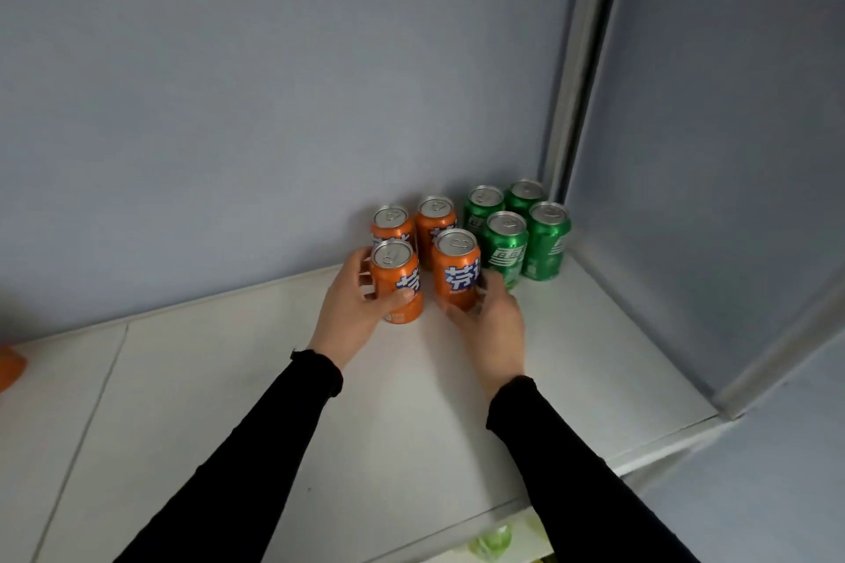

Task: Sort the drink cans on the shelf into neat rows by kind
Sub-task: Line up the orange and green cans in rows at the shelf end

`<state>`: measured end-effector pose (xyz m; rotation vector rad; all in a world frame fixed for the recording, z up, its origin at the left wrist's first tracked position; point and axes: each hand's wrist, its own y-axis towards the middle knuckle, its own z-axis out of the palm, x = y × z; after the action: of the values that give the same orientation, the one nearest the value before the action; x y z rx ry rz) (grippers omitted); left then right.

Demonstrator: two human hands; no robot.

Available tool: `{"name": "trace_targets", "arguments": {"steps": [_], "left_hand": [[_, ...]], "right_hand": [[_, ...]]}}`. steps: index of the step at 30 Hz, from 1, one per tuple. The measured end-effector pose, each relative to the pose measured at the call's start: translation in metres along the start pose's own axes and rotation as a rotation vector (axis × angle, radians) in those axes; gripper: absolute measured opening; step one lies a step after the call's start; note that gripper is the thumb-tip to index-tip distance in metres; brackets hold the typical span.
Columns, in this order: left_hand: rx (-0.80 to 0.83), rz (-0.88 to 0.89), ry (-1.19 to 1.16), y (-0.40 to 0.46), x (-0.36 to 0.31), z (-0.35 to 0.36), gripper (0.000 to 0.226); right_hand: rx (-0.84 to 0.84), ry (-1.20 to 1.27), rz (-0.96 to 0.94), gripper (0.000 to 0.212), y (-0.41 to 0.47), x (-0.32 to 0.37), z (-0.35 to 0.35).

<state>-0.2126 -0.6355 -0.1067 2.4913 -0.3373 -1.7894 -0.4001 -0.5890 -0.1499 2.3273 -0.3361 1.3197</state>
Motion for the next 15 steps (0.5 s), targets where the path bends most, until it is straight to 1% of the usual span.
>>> {"name": "trace_targets", "arguments": {"steps": [3,5,8,12,15], "left_hand": [[-0.046,-0.004,0.023,-0.002,0.001,0.007,0.061],[-0.059,-0.009,0.035,-0.002,-0.001,0.01,0.06],[-0.066,-0.017,0.043,0.0,-0.003,0.014,0.063],[-0.064,-0.033,0.042,0.004,-0.005,0.017,0.064],[-0.063,-0.036,0.053,0.005,-0.007,0.018,0.069]], "right_hand": [[0.033,-0.065,-0.029,0.052,0.007,-0.002,-0.011],[0.045,-0.123,-0.056,0.049,0.01,0.002,-0.015],[0.053,-0.201,-0.086,0.051,0.012,0.002,-0.017],[0.074,-0.264,-0.068,0.052,0.018,0.003,-0.018],[0.081,-0.289,-0.058,0.05,0.022,0.005,-0.018]]}}
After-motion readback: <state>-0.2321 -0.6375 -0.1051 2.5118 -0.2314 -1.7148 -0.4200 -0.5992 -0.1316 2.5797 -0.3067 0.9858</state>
